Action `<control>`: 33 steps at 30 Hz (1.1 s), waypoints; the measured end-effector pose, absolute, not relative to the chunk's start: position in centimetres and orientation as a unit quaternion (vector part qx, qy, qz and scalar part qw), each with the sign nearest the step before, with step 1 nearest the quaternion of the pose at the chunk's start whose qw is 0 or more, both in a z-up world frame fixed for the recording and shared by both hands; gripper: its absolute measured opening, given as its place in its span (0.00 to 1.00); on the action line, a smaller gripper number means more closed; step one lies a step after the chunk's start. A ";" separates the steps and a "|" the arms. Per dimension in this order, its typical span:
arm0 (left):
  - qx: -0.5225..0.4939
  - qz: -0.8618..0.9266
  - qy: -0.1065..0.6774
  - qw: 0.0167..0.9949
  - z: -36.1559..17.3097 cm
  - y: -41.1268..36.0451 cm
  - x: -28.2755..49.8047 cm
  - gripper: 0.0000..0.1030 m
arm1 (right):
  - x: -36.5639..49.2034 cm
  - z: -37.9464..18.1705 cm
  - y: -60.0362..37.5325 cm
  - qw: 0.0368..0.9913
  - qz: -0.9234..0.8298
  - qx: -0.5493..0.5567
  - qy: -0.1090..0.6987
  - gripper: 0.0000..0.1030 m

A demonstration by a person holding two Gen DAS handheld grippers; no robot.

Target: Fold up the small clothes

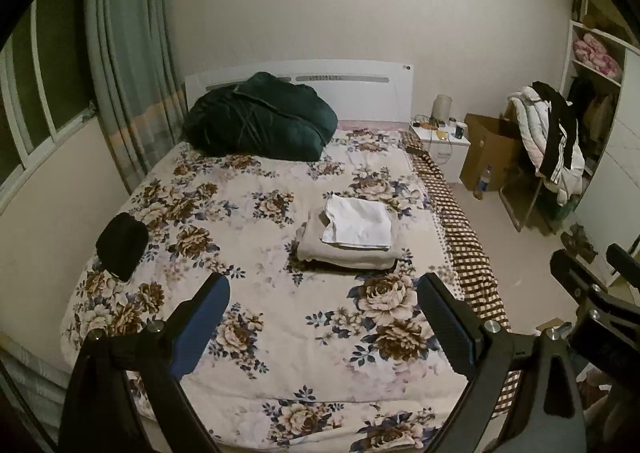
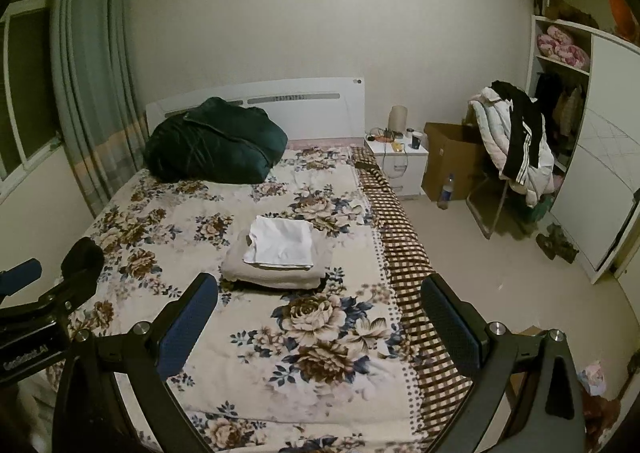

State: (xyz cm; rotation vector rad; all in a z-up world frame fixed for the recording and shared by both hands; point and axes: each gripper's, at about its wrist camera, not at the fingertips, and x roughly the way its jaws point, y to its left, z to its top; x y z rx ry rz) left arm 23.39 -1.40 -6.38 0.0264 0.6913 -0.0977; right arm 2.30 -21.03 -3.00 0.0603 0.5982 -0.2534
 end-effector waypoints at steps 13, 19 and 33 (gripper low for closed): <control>0.009 -0.045 0.321 0.946 -5.6 -2.6 21.7 0.99 | 1.6 -2.0 -22.7 0.950 -0.120 0.029 0.285 1.00; 0.010 -0.041 0.316 0.948 -5.1 -2.7 21.4 0.99 | 1.6 -2.0 -22.6 0.950 -0.117 0.030 0.288 1.00; 0.012 -0.037 0.315 0.948 -4.8 -2.6 21.1 0.99 | 2.4 -1.9 -22.8 0.951 -0.106 0.028 0.288 1.00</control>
